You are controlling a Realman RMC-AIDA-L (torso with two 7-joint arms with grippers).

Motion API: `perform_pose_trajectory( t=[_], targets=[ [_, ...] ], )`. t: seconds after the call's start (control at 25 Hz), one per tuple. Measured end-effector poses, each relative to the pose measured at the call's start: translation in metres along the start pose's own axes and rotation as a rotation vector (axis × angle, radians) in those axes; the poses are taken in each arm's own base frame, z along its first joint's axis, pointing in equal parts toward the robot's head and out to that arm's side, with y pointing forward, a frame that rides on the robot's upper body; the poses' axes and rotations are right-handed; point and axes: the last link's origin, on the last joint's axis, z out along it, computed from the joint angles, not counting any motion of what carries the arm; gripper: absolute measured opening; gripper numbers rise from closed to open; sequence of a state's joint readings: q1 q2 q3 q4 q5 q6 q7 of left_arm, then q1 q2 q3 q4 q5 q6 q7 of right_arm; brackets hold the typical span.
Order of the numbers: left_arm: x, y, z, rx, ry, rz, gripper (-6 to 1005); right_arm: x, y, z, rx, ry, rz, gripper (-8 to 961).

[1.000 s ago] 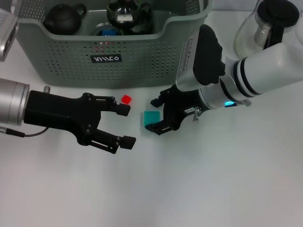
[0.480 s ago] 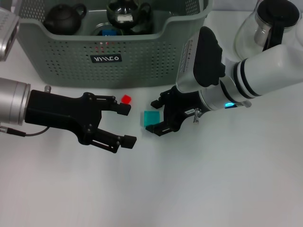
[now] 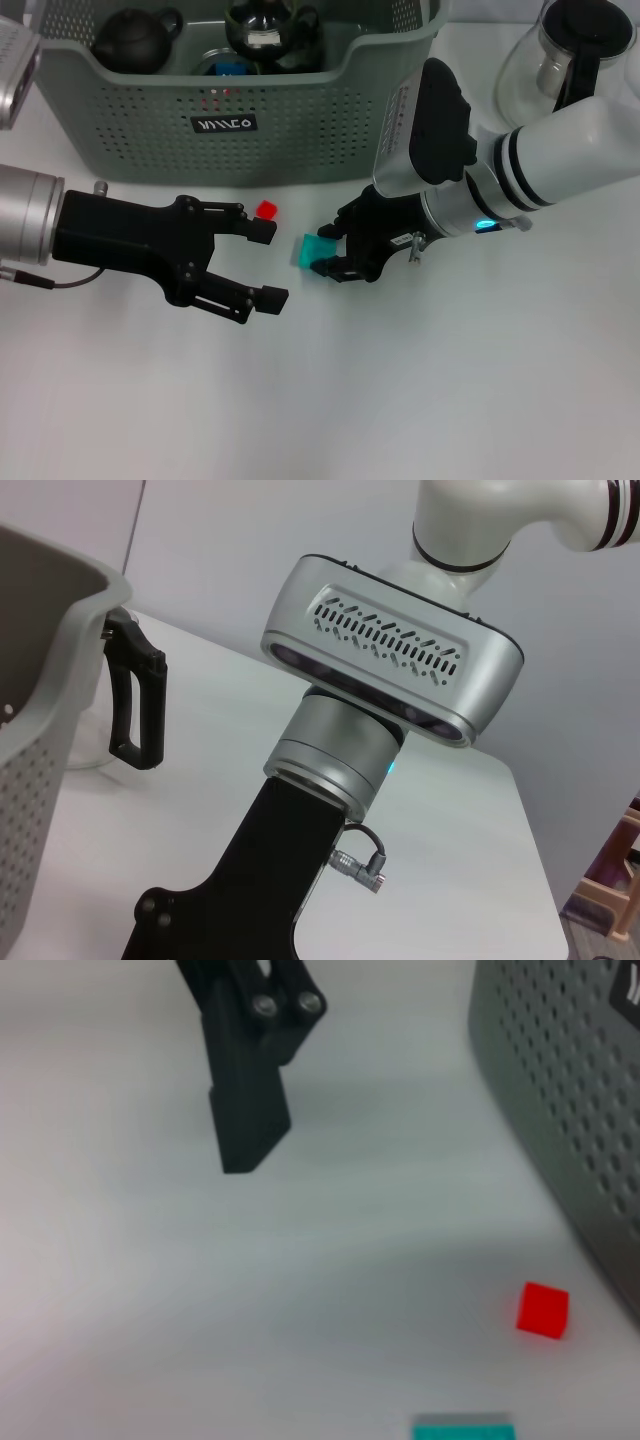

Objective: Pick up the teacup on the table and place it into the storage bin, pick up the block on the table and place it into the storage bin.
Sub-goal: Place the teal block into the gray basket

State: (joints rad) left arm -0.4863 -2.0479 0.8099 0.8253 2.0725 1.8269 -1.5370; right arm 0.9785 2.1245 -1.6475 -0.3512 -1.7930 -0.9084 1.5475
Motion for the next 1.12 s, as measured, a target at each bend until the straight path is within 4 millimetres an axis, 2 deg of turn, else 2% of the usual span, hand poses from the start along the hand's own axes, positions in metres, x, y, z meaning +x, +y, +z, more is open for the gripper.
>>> perform_pose_trajectory(
  t=[0.28,0.36,0.52,0.64,0.72,0.92,1.0,1.12],
  targets=[
    [0.0,0.001,-0.003,-0.007,-0.003,-0.004,951,-0.004,-0.001,-0.007,-0.012,-0.025,0.008,427],
    [-0.001,0.001,-0.008,0.0,-0.006,-0.011,951,-0.008,0.001,-0.014,-0.037,-0.053,0.018,437],
    [-0.008,0.0,-0.023,0.034,-0.01,-0.038,951,-0.014,0.01,-0.039,-0.122,-0.128,0.059,456],
    [-0.014,0.0,-0.033,0.069,0.002,-0.06,952,-0.027,0.016,-0.071,-0.194,-0.215,0.101,471],
    [-0.018,0.0,-0.04,0.095,0.016,-0.071,952,-0.044,0.014,-0.097,-0.208,-0.283,0.116,480],
    [-0.022,0.0,-0.047,0.127,0.036,-0.076,952,-0.108,0.002,-0.159,-0.122,-0.444,0.097,505],
    [-0.021,0.0,-0.047,0.126,0.037,-0.072,952,-0.135,-0.012,-0.176,-0.048,-0.489,0.108,515],
    [-0.019,-0.001,-0.043,0.115,0.036,-0.065,952,-0.165,-0.047,-0.188,0.063,-0.528,0.196,529]
  ],
)
